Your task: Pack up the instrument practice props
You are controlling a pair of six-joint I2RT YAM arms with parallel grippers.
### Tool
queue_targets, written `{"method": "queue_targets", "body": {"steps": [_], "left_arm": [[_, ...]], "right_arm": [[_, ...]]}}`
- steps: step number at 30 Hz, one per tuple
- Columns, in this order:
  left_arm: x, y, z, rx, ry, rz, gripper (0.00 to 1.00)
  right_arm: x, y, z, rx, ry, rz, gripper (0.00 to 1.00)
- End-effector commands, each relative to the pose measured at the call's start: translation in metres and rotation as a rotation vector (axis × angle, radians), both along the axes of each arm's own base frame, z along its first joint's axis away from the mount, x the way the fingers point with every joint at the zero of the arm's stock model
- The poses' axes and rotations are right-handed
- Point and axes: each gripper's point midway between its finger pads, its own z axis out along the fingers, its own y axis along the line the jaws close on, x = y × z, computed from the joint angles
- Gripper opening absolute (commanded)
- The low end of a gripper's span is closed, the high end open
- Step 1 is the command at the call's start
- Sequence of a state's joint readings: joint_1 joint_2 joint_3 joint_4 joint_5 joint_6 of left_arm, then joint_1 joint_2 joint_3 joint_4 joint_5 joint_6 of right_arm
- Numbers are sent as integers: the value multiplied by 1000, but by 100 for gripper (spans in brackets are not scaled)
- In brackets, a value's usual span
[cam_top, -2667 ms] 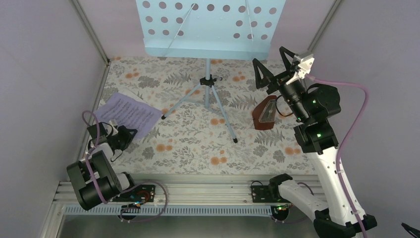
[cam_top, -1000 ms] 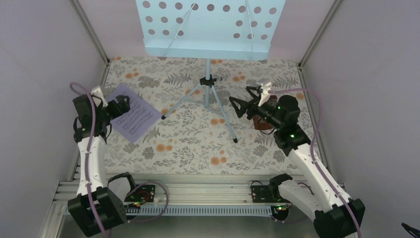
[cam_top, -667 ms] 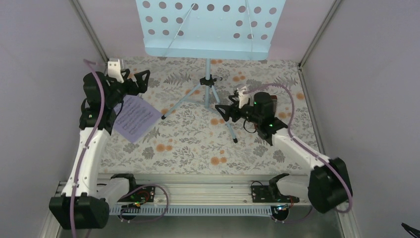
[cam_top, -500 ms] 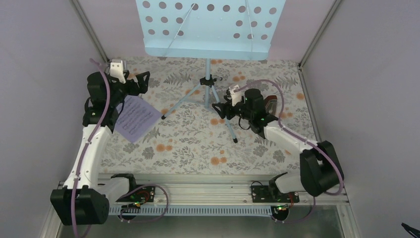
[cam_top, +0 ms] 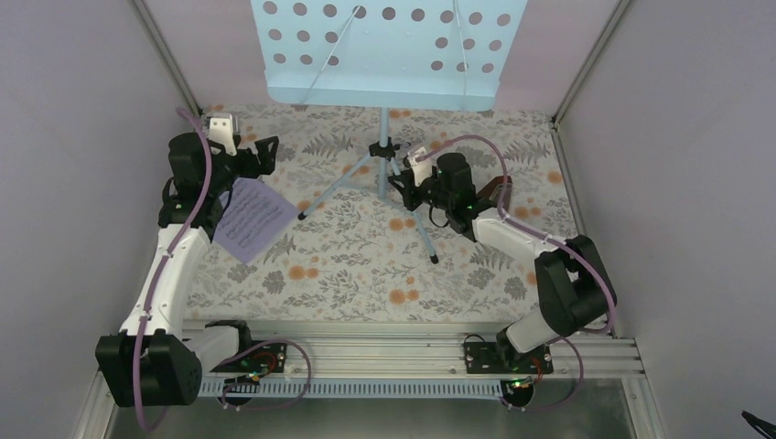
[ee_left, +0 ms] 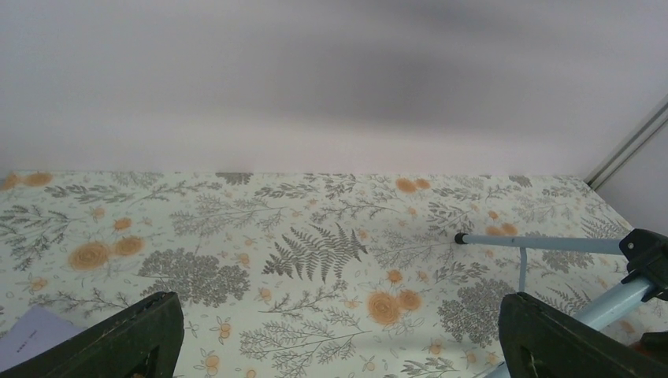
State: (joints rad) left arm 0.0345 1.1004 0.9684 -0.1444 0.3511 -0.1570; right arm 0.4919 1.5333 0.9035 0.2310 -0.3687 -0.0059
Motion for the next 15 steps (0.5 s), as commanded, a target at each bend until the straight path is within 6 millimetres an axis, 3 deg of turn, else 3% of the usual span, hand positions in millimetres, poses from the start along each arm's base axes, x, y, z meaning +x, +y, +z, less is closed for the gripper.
{"method": "queue_targets", "body": {"steps": [1,10,15], "left_arm": [[2,-1,1,10,-21,-9,99],[0,-1,0,7,-20,-5,99],[-1,0,0,5,-20,1,100]], "right_arm": [[11,-8,23,29,-57,-103,4],[3,-62,25,101,0,-444,4],[-6,-56,26,135,17,-511,4]]}}
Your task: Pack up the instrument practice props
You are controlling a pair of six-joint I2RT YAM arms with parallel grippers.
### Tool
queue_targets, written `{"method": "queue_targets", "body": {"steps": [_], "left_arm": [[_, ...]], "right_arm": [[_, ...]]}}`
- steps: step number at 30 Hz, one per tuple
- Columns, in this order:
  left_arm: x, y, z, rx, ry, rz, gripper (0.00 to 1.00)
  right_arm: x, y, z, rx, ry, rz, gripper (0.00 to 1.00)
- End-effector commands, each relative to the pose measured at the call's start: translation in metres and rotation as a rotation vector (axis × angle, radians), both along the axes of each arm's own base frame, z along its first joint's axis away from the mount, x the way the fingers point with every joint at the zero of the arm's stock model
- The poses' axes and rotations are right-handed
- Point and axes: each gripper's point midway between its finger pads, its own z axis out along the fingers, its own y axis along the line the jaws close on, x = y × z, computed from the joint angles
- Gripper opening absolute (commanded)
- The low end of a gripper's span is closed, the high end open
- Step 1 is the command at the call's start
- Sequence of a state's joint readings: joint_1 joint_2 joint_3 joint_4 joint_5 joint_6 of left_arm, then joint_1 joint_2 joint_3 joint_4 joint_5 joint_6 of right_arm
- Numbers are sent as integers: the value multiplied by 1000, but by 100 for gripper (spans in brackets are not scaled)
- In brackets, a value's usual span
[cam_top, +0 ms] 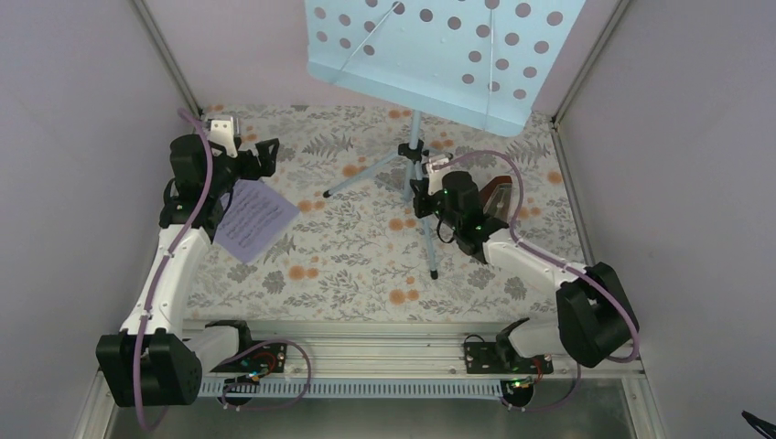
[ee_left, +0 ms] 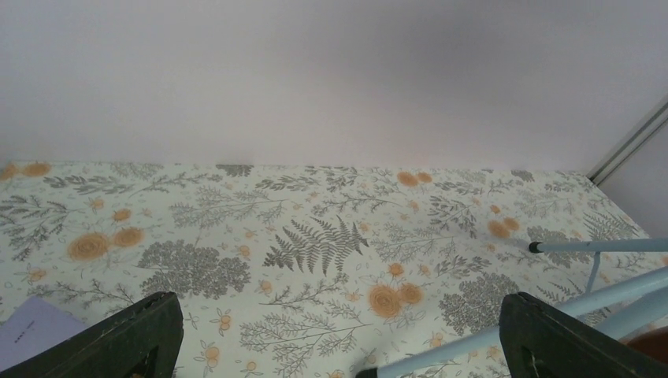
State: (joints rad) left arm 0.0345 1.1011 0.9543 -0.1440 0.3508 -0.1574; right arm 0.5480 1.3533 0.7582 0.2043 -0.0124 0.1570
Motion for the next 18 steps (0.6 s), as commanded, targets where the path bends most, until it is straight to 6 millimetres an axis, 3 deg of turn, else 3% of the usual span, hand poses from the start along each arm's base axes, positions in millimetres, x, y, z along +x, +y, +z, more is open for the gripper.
{"method": "queue_targets", "body": {"steps": [1,10,16,18], "left_arm": [[-1,0,7,6,-32,2,100],[-1,3,3,17,-19,19,100],[0,4,0,20,-9,21,100],[-1,4,0,21,-8,24,100]], "right_arm": [[5,-4,25,138,-23,-181,4],[-8,49,15,295,66,-218,4],[-22,89,14,371,116,-152,4],[-24,92,14,386,131,-146,13]]}}
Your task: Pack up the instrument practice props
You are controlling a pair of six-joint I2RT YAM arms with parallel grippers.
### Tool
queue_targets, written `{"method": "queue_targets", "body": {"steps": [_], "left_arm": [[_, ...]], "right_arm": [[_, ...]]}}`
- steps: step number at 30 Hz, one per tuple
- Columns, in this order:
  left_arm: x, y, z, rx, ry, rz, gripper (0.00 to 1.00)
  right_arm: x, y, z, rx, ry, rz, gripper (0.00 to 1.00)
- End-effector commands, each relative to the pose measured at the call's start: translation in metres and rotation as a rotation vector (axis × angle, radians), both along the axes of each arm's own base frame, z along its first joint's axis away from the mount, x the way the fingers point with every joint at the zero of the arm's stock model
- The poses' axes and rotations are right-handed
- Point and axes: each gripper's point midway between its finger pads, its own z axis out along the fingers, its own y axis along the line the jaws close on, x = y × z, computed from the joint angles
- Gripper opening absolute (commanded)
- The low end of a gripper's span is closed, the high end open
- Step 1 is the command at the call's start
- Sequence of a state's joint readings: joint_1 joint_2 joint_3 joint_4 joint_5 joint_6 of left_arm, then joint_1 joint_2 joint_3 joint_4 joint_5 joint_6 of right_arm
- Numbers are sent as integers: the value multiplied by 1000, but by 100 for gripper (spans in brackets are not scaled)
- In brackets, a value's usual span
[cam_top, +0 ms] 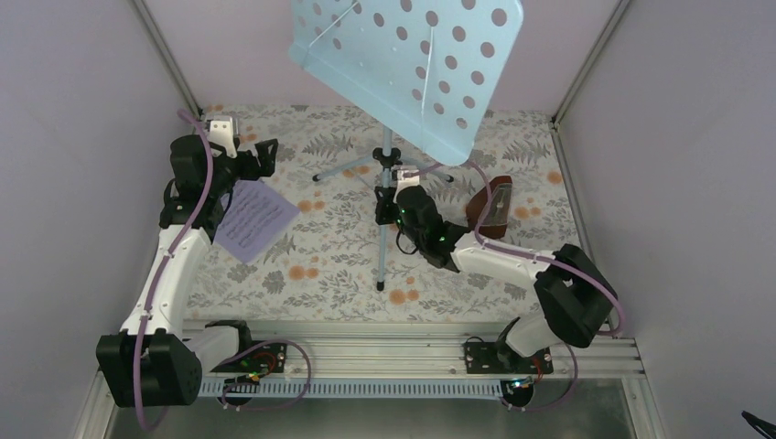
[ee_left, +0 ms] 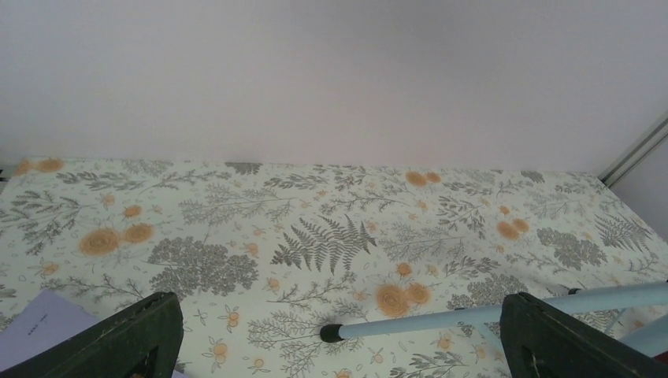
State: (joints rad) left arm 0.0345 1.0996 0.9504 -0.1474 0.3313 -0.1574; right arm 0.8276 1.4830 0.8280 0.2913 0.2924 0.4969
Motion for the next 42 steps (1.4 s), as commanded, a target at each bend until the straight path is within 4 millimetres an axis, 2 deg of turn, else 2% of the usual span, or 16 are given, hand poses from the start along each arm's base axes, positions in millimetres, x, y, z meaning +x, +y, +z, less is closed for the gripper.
{"method": "queue_targets", "body": {"steps": [1,4,6,8,11,15,18,25,29,33,42], "left_arm": [[-1,1,2,16,-14,6,100],[-1,1,2,16,-13,5,100],[-2,1,3,15,-14,5,100],[-2,1,3,16,-15,6,100],[-3,2,4,17,-18,10,100],[-3,1,5,13,-19,9,100],[-3,1,4,11,-16,10,100],[-4,3,4,15,-16,19,100],[-5,3,4,16,-16,20,100],[-4,3,3,9,-8,18,100],[-5,1,3,4,-5,13,100]], "right_arm": [[-3,17,16,190,51,-21,23],[-10,7,23,187,41,-28,53],[-17,-7,31,186,21,-45,72],[-26,-24,37,183,3,-66,82],[-36,-59,34,178,-8,-115,90],[-36,-97,32,238,26,-121,94],[-30,-105,41,313,46,-79,95],[-28,-76,77,553,134,126,95],[-27,-66,92,714,206,151,94],[-19,-59,94,882,297,144,93],[8,-45,92,1029,405,106,91]]}}
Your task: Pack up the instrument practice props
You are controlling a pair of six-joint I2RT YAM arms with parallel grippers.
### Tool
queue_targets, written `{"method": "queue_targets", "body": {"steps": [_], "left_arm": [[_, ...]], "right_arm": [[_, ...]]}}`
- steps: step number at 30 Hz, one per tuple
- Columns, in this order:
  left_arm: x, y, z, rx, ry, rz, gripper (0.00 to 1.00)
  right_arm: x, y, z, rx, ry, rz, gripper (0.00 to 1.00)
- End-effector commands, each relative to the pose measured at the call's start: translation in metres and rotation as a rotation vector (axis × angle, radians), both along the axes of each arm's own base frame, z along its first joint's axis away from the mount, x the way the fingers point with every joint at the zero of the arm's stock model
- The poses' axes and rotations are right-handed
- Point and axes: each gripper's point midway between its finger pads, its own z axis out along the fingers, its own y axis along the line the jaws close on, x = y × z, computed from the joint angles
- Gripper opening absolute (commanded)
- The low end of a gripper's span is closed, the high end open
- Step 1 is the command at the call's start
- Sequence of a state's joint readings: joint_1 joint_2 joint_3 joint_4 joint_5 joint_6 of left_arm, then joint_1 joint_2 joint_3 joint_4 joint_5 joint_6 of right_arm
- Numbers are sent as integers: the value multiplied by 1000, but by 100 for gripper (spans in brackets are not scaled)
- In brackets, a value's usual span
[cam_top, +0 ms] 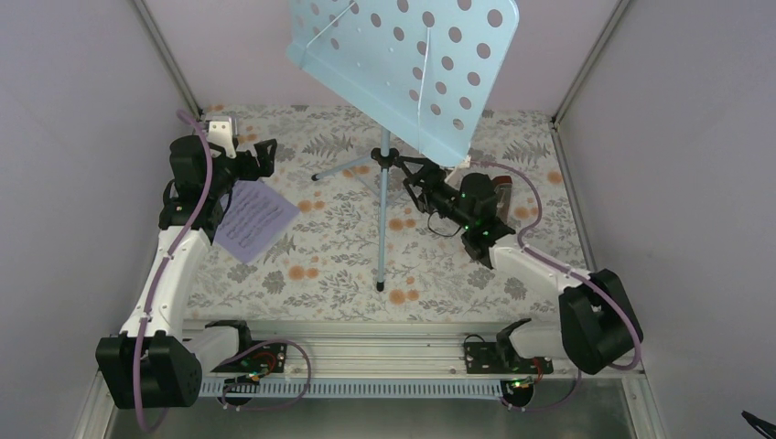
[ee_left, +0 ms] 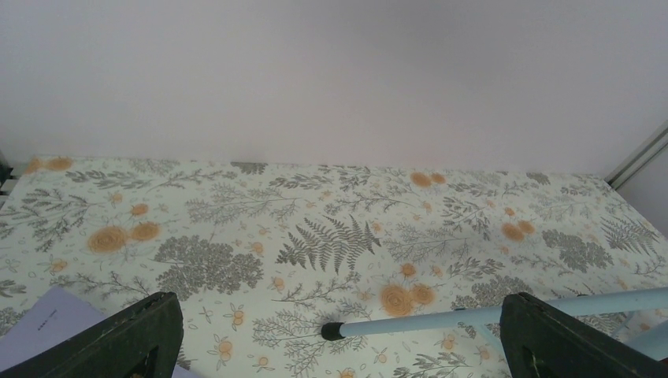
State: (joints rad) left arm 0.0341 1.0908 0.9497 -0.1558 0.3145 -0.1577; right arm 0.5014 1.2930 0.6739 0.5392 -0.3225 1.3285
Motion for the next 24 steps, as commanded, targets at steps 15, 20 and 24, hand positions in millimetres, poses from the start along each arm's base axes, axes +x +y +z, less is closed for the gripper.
{"method": "queue_targets", "body": {"steps": [15,20,24], "left_arm": [[-4,-2,2,-6,-3,-10,100],[-4,-3,2,-7,-3,-11,100],[-4,-3,3,-10,-4,-13,100]], "right_arm": [[33,13,18,234,100,-20,57],[35,13,16,261,117,-23,52],[36,14,14,270,126,-20,38]]}}
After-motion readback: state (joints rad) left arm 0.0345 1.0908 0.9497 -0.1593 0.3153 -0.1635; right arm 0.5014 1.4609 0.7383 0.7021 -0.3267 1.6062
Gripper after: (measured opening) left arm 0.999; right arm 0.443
